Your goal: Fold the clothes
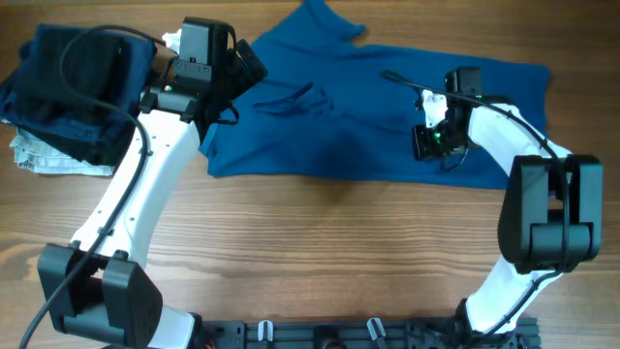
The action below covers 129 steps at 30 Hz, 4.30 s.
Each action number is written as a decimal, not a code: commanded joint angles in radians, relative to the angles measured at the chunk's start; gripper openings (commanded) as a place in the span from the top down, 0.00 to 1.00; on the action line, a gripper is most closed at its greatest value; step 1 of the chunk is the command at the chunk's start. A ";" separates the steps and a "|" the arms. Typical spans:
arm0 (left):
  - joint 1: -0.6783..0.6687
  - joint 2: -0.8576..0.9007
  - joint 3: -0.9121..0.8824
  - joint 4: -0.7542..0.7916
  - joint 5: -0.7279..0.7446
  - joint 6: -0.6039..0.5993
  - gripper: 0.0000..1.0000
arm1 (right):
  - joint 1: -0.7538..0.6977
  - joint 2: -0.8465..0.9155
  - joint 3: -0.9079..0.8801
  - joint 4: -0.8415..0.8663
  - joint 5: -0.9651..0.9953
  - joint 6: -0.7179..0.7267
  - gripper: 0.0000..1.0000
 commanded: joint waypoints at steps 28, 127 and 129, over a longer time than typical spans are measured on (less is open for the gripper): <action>-0.448 0.385 -0.022 0.269 0.274 -0.015 0.96 | -0.005 -0.100 0.041 -0.031 0.026 0.183 0.95; -0.484 0.510 -0.024 0.248 0.158 0.024 0.96 | -0.096 0.036 0.025 0.367 0.201 0.283 0.96; -0.484 0.510 -0.024 0.248 0.153 0.024 0.96 | -0.109 0.038 0.024 0.378 0.228 0.281 0.96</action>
